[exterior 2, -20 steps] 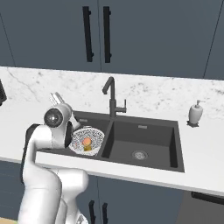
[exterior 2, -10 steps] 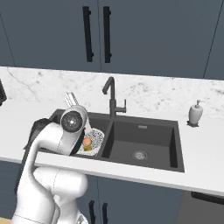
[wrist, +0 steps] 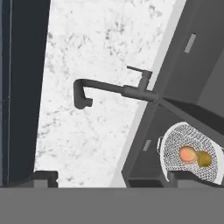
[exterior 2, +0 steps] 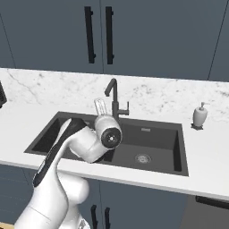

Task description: Put the colander in the sink, put the peach, kiwi in the colander, and turn on the sink faucet and pour water over the colander.

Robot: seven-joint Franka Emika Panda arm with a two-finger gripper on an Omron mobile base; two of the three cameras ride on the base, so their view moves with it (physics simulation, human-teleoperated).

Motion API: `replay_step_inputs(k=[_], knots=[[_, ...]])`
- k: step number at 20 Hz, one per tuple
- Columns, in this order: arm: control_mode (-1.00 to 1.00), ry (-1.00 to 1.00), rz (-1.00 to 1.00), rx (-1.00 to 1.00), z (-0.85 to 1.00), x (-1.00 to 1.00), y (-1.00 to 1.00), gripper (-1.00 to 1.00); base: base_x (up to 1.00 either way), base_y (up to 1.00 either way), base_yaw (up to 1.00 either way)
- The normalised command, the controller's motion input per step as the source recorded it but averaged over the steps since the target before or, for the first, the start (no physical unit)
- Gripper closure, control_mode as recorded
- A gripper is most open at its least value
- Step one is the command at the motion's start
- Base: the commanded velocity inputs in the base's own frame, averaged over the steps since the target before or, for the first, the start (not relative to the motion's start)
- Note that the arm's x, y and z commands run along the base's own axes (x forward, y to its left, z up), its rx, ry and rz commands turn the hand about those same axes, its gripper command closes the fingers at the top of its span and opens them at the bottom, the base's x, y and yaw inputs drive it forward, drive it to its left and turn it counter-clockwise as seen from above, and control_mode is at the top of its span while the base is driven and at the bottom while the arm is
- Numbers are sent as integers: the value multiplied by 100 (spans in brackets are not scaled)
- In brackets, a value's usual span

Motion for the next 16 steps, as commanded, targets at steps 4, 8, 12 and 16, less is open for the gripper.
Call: replay_step_inputs(k=[4, 8, 12, 16], knots=[[-100, 10, 14, 7, 10, 42, -23, -100, 0, 0, 0], [-100, 2, 14, 9, 17, 37, -22, -100, 0, 0, 0], [-100, 0, 15, 17, 6, 24, -29, -100, 0, 0, 0], [-100, -1, 17, 14, 0, 36, -3, -100, 0, 0, 0]])
